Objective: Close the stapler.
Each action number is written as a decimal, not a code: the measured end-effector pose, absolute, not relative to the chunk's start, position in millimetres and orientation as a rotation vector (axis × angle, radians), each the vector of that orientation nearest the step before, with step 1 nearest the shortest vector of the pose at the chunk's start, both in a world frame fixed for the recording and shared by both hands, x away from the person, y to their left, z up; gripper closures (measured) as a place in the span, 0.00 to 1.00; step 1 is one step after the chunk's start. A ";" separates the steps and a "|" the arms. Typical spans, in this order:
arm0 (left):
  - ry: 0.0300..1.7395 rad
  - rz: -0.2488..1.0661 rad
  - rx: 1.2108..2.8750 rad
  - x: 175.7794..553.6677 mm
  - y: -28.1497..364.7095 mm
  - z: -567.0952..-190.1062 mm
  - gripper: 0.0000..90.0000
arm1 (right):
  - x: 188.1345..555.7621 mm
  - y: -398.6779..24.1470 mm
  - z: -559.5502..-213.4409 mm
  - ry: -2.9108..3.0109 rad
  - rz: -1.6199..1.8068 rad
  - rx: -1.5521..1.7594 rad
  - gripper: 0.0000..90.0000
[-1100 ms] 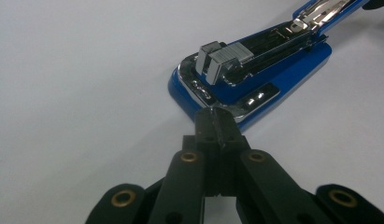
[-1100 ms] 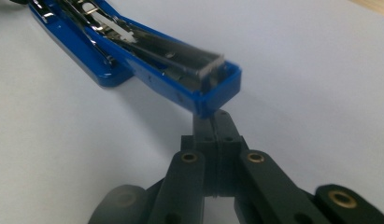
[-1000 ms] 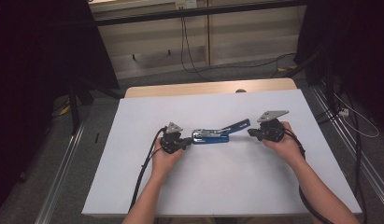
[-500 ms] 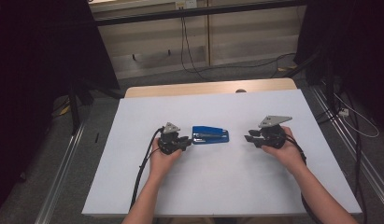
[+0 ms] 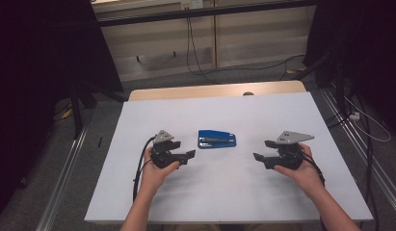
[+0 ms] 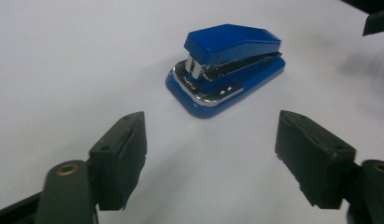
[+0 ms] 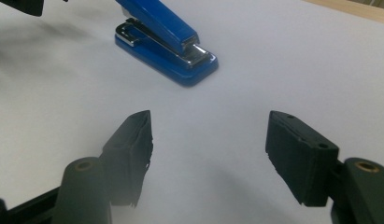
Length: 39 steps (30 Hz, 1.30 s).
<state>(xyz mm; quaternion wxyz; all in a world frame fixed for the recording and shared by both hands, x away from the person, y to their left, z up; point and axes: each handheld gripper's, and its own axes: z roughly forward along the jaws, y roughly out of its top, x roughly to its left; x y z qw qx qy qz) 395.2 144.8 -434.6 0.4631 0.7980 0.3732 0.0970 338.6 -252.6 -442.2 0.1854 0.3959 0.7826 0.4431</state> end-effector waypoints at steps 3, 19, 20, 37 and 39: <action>0.902 0.248 1.955 387.5 152.0 -432.1 0.22 | 331.2 -253.9 -444.0 2.200 1.250 1.130 0.31; 0.885 0.277 1.947 359.4 189.2 -431.3 0.12 | 300.0 -270.0 -449.5 2.172 1.247 1.177 0.21; 0.888 0.276 1.947 358.5 191.0 -431.5 0.11 | 298.3 -271.3 -449.3 2.170 1.245 1.172 0.20; 0.883 0.303 1.941 343.8 220.0 -433.5 0.11 | 284.3 -279.2 -448.6 2.149 1.256 1.171 0.20; 0.884 0.294 1.938 342.9 222.1 -434.2 0.11 | 283.2 -278.3 -449.3 2.151 1.254 1.166 0.19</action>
